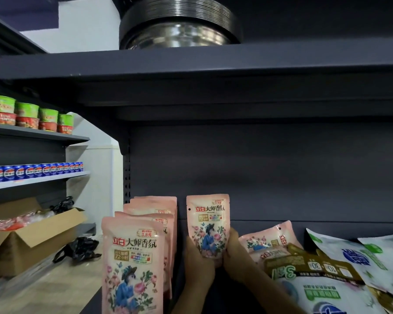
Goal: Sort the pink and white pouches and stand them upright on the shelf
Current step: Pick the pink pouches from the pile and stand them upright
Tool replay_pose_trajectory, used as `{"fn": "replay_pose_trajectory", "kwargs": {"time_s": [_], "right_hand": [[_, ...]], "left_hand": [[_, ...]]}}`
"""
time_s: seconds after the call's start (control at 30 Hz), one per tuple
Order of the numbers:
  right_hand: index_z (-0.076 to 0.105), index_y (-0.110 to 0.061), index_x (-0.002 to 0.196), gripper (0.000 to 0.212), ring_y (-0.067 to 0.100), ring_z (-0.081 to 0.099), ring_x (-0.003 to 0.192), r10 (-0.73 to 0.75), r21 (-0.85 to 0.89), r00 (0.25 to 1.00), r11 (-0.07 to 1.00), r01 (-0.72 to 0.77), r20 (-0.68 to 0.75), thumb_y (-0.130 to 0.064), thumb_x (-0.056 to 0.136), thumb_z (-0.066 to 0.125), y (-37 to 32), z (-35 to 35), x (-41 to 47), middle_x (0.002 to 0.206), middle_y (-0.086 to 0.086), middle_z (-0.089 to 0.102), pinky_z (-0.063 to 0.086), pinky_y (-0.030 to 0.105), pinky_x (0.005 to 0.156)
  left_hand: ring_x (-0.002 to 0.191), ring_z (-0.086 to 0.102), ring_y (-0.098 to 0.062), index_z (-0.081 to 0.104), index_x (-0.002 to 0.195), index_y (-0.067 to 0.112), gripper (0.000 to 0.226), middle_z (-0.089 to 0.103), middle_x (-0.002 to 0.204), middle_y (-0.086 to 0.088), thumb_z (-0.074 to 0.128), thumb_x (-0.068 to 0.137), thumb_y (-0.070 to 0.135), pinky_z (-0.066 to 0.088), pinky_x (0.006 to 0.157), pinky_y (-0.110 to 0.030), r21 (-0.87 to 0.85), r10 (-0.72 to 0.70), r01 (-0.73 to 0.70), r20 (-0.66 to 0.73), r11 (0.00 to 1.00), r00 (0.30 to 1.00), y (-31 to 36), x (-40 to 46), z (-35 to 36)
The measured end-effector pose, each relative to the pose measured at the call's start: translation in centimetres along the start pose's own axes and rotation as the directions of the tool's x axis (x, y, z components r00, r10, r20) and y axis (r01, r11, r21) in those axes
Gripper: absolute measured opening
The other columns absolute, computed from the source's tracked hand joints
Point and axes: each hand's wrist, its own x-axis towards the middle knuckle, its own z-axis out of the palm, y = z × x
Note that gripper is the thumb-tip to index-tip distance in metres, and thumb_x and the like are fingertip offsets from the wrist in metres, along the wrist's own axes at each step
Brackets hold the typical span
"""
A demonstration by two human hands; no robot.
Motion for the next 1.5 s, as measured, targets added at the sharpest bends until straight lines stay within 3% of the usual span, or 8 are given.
{"fn": "replay_pose_trajectory", "kwargs": {"time_s": [0.13,0.27,0.57,0.73,0.97,1.03,1.17,1.5], "right_hand": [[0.034,-0.007,0.123,0.033,0.011,0.057,0.1,0.059,-0.121,0.998,0.991,-0.063,-0.038,-0.013,0.094,0.049,0.9,-0.8,0.1,0.122,0.008,0.057,0.053,0.019,0.075],[0.034,-0.014,0.123,0.032,0.019,0.06,0.106,0.095,-0.271,0.993,0.956,-0.11,-0.068,-0.02,0.095,0.047,1.8,-1.1,0.3,0.12,0.009,0.06,0.053,0.034,0.091],[0.023,-0.017,0.134,0.042,0.018,0.062,0.104,0.142,-0.253,0.988,0.955,-0.153,-0.064,-0.019,0.097,0.042,1.6,-0.9,0.4,0.121,0.009,0.059,0.054,0.029,0.087],[0.021,-0.016,0.135,0.044,0.018,0.063,0.103,0.121,-0.242,0.992,0.962,-0.127,-0.043,-0.02,0.097,0.042,1.8,-1.0,0.0,0.119,0.009,0.061,0.055,0.03,0.087],[0.026,-0.013,0.135,0.043,0.02,0.062,0.106,0.16,-0.229,0.986,0.959,-0.167,-0.047,-0.019,0.096,0.044,1.4,-1.1,-0.3,0.122,0.01,0.061,0.052,0.03,0.088],[0.031,-0.013,0.13,0.04,0.021,0.06,0.111,0.185,-0.185,0.98,0.963,-0.195,-0.067,-0.02,0.094,0.049,0.8,-1.2,-0.3,0.124,0.009,0.059,0.05,0.031,0.089],[0.046,-0.008,0.12,0.031,0.024,0.058,0.111,0.24,-0.255,0.959,0.928,-0.273,-0.154,-0.01,0.09,0.053,-0.4,-2.7,-0.4,0.121,0.011,0.059,0.047,0.029,0.085],[0.05,-0.007,0.126,0.04,0.03,0.053,0.117,0.142,-0.606,0.972,0.762,-0.227,-0.186,-0.012,0.086,0.057,0.5,-8.6,-4.1,0.13,0.014,0.053,0.044,0.032,0.096]], "left_hand": [[0.101,0.064,-0.017,0.047,0.113,0.023,0.044,0.064,0.109,-0.002,0.061,0.08,-0.002,0.058,0.072,-0.025,0.005,-0.011,0.011,0.042,1.0,0.999,-0.3,0.2,0.2],[0.084,0.058,-0.002,0.049,0.114,0.02,0.033,0.061,0.099,0.004,0.053,0.088,-0.001,0.047,0.05,-0.007,-0.025,0.048,-0.046,0.083,0.999,0.995,0.4,-0.1,-0.1],[0.083,0.059,-0.005,0.047,0.113,0.022,0.031,0.061,0.102,0.0,0.045,0.092,-0.002,0.05,0.048,-0.01,0.05,0.038,-0.044,0.101,0.998,0.994,0.0,0.2,-0.1],[0.106,0.06,-0.018,0.044,0.13,0.015,0.052,0.06,0.123,-0.007,0.05,0.083,-0.006,0.055,0.086,-0.034,0.036,-0.028,0.025,0.061,0.999,0.998,-0.4,0.3,0.2],[0.105,0.058,-0.015,0.044,0.124,0.017,0.051,0.058,0.118,-0.002,0.053,0.08,-0.006,0.055,0.068,-0.017,0.046,0.008,-0.011,0.077,0.999,0.997,-1.4,0.7,0.4],[0.119,0.053,-0.022,0.038,0.134,0.019,0.065,0.052,0.13,-0.006,0.058,0.075,0.0,0.055,0.087,-0.036,0.1,0.056,-0.054,-0.012,0.993,0.998,-1.7,0.9,0.6],[0.114,0.051,-0.027,0.047,0.129,0.002,0.044,0.051,0.123,-0.013,0.052,0.085,0.0,0.044,0.091,-0.033,0.321,0.376,-0.296,-0.228,0.9,0.898,0.7,-0.7,0.6],[0.106,0.054,-0.029,0.053,0.116,0.004,0.028,0.059,0.114,-0.014,0.05,0.092,0.016,0.041,0.087,-0.033,0.4,0.285,-0.33,0.171,0.855,0.943,5.1,-1.2,5.7]]}}
